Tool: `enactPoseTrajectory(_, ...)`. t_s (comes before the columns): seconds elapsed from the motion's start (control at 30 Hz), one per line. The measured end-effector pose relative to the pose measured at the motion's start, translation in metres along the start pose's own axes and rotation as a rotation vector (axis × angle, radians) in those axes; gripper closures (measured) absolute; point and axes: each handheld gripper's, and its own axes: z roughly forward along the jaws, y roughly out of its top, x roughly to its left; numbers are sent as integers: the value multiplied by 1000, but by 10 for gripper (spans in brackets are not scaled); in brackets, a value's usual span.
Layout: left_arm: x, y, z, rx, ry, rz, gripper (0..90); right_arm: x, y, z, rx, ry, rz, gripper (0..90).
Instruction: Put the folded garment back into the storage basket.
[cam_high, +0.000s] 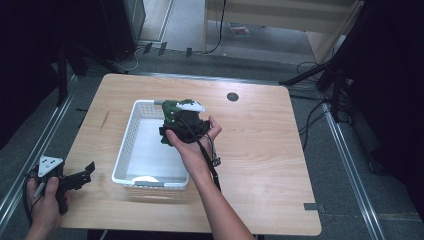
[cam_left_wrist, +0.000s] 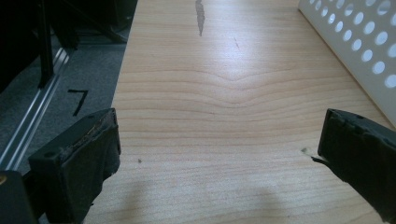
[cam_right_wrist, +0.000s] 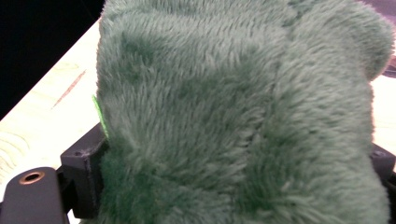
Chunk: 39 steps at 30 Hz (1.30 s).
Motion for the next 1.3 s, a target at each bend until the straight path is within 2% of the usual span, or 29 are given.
enactPoseTrajectory(0.2,0,0,0,1,-1,-1,2,10,-2,8,6,12,19,118)
enactPoseTrajectory(0.5,0,0,0,1,-3,-1,2,29,-11,24,22,12,0,117)
enactPoseTrajectory(0.77,0,0,0,1,-4,-2,2,41,-20,42,59,1,-16,118)
enactPoseTrajectory(0.97,0,0,0,0,-4,-3,2,45,-24,51,81,-10,-40,118)
enactPoseTrajectory(1.17,0,0,0,0,-3,-3,2,45,-26,62,123,4,-9,121)
enactPoseTrajectory(1.3,0,0,0,0,-4,-4,2,45,-28,70,137,-14,-13,123)
